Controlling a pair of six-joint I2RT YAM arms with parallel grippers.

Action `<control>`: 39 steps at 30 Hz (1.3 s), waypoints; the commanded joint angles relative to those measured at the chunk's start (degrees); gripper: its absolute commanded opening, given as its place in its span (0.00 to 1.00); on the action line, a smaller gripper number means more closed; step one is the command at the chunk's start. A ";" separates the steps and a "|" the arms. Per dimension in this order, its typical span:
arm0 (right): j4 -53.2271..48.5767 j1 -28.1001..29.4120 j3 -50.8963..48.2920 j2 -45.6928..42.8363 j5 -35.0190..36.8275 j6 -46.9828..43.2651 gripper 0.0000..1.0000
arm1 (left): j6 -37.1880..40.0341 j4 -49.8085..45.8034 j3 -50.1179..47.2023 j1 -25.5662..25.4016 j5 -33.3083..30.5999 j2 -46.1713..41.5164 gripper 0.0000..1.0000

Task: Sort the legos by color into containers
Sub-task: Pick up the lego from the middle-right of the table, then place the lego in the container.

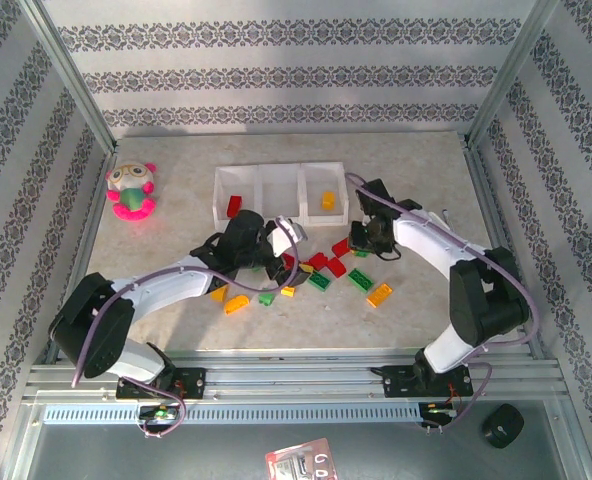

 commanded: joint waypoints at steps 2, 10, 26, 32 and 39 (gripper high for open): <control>1.85 4.05 7.68 1.34 0.68 -6.94 0.29 | -6.07 4.60 -3.30 -0.67 -5.27 -3.86 0.99; 4.10 8.04 25.49 15.57 -0.62 -12.18 0.29 | -11.50 2.74 -9.60 -0.67 -15.53 -13.38 0.99; 3.98 10.08 47.53 35.25 -0.67 -14.20 0.41 | -19.86 -8.55 -15.33 -0.61 -26.47 -27.85 0.99; 4.11 10.08 46.74 32.28 -0.26 -15.27 0.74 | -28.31 -13.96 -12.91 -0.54 -35.44 -26.59 0.99; 7.95 10.08 36.61 21.64 -1.78 -14.68 0.83 | -36.25 -33.42 -4.44 0.95 -44.21 -20.77 0.99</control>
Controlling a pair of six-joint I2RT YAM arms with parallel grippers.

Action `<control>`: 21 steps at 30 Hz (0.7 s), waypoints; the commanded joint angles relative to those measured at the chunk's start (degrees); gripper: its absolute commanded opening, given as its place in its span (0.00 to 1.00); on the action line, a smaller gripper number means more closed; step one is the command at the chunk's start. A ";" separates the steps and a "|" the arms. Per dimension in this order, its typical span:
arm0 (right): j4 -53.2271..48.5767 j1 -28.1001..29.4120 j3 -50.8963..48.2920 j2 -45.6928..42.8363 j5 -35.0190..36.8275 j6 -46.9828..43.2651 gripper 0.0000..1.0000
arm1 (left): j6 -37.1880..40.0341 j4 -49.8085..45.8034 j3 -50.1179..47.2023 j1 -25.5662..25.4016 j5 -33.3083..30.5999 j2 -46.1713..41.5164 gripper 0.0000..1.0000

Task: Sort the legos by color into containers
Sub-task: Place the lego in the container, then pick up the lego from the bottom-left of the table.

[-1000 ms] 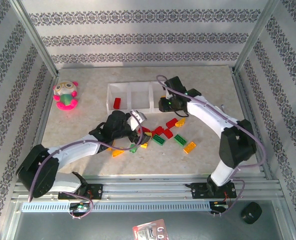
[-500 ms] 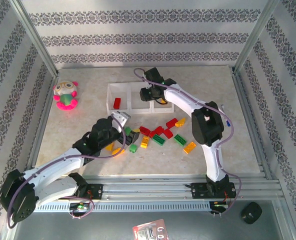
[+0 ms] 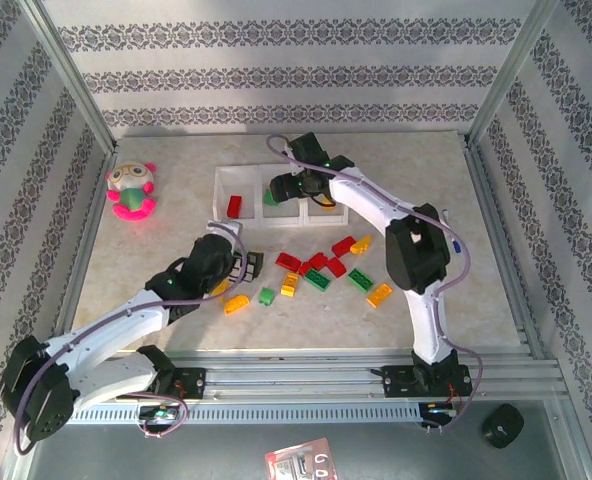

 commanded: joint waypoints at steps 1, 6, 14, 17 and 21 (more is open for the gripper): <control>2.82 0.66 -4.76 -8.40 -1.01 -0.20 0.83 | -6.77 -13.63 4.14 1.50 -4.13 2.10 0.99; 3.57 0.70 -12.46 -15.03 -1.36 -0.34 0.85 | -11.11 -21.18 6.12 3.84 -1.40 5.57 0.99; 3.91 0.70 -20.28 -20.35 -2.24 1.27 0.85 | -12.60 -27.94 6.83 6.06 3.01 12.00 0.96; 4.01 0.66 -21.44 -20.83 -2.09 1.59 0.85 | -12.45 -28.24 7.23 6.68 3.98 15.27 0.89; 3.87 0.70 -21.64 -21.13 -1.81 1.51 0.85 | -10.70 -28.45 8.03 7.72 5.18 18.97 0.77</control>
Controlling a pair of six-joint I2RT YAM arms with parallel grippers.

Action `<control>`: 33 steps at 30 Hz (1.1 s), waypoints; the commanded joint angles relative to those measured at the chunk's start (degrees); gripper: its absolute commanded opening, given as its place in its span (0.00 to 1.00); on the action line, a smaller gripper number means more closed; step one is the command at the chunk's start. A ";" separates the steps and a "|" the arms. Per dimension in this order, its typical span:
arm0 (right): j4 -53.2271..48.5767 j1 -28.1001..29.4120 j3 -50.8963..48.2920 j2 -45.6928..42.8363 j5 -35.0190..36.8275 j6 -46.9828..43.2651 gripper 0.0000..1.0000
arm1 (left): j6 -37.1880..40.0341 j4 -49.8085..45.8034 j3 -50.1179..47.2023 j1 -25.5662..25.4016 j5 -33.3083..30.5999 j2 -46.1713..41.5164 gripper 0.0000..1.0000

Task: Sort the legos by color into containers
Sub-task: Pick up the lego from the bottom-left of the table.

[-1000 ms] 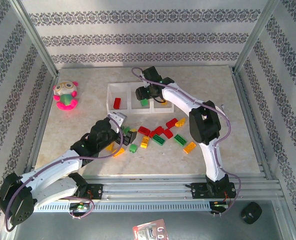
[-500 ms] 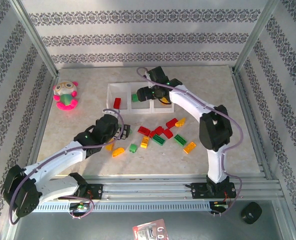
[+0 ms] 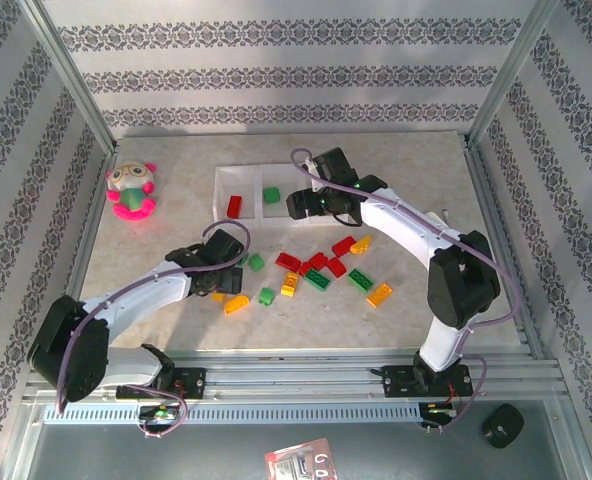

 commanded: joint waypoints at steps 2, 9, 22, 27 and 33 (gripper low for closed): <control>0.22 0.70 -0.14 -2.20 -0.31 0.76 0.85 | 0.66 -3.30 1.88 1.56 1.66 2.50 0.69; 0.27 0.61 -0.03 -2.80 0.68 0.55 0.86 | 0.08 -2.60 1.44 1.72 3.81 4.41 0.42; 1.34 0.48 -2.25 -6.77 1.61 1.87 0.86 | 2.32 -8.58 13.69 1.65 2.73 1.99 0.20; 1.76 0.03 -4.39 -9.73 2.53 3.59 0.85 | 4.41 -6.74 23.52 0.73 4.70 6.68 0.20; 2.88 -2.80 -10.06 -15.47 3.82 7.32 0.85 | 8.86 1.76 34.92 -0.10 6.49 16.12 0.21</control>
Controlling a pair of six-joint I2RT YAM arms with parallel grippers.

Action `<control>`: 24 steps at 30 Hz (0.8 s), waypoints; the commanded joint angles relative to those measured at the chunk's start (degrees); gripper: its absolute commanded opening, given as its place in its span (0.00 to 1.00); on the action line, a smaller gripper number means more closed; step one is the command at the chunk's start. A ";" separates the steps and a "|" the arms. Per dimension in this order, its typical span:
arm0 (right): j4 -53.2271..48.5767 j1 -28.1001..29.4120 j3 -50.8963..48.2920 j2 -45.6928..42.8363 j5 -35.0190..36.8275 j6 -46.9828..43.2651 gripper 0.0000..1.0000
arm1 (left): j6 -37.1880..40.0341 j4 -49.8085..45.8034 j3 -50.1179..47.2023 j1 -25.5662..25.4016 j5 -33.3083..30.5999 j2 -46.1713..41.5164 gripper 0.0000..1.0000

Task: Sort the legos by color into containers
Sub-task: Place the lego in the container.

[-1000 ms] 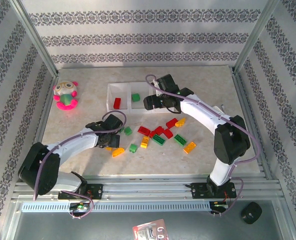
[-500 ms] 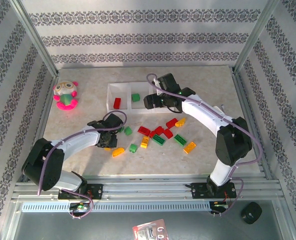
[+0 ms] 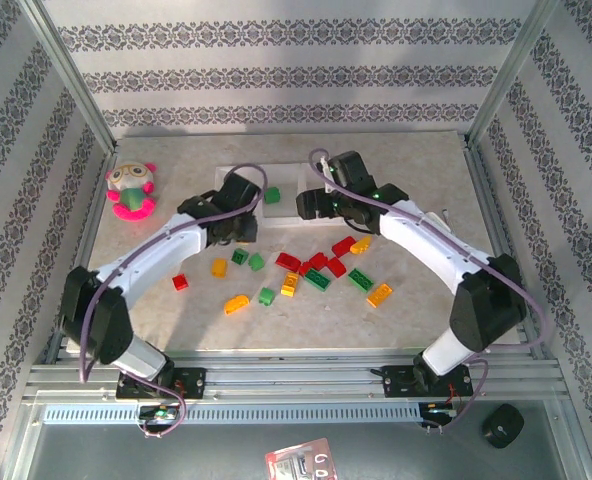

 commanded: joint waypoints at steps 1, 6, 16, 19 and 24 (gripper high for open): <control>1.47 -2.61 -3.38 -4.64 1.68 3.74 0.85 | 4.19 5.96 5.65 -0.68 1.51 5.22 0.21; 1.61 -5.98 -8.86 -10.06 1.74 6.25 0.84 | 6.67 12.33 16.08 -1.67 4.50 15.29 0.21; -0.43 -9.11 -14.59 -16.62 2.66 7.07 0.84 | 9.09 15.25 36.54 -2.96 5.68 33.62 0.21; -0.79 -9.64 -15.20 -17.12 2.48 6.96 0.84 | 9.44 14.62 41.59 -2.96 5.64 37.96 0.22; -1.62 -10.31 -14.94 -17.31 2.26 6.55 0.84 | 9.20 11.85 48.69 -2.97 6.59 43.68 0.26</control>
